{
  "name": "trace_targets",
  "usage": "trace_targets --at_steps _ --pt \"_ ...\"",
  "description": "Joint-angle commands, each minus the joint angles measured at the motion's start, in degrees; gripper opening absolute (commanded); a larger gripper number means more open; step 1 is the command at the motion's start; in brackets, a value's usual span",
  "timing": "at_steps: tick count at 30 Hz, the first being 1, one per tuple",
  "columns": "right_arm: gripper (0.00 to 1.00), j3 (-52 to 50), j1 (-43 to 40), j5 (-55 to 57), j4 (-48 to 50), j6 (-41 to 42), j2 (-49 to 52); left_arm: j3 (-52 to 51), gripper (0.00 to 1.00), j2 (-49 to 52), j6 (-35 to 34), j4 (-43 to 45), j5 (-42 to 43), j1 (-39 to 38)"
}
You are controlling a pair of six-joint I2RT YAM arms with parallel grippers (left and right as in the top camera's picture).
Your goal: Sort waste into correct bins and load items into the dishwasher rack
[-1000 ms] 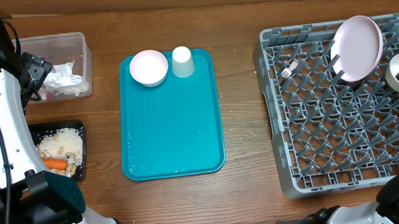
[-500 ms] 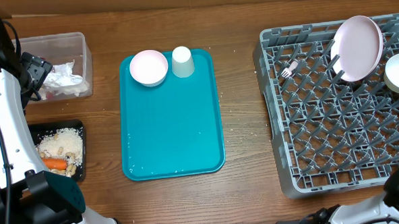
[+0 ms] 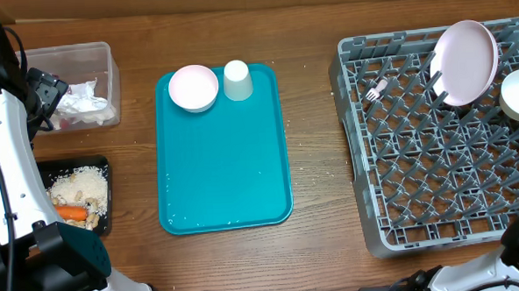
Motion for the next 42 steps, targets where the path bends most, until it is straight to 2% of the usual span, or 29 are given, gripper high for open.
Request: trace_targets --at_steps 1,11,17,37,42 --pt "0.04 1.3 0.2 -6.2 0.7 0.4 -4.1 0.3 1.0 -0.2 0.7 0.0 -0.8 -0.3" --pt "0.04 1.1 0.2 2.0 5.1 0.2 -2.1 0.3 1.0 -0.2 0.7 0.0 -0.8 -0.3" --pt "0.04 -1.7 0.2 2.1 8.4 -0.2 0.4 0.3 1.0 -0.2 0.7 0.0 -0.8 -0.3" --pt "0.04 -2.3 0.2 9.2 6.3 -0.4 2.4 0.3 1.0 -0.2 0.7 0.0 -0.8 -0.3" --pt "0.04 -5.7 0.2 10.2 9.0 -0.4 2.5 0.3 1.0 -0.2 0.7 0.0 -0.8 -0.3"
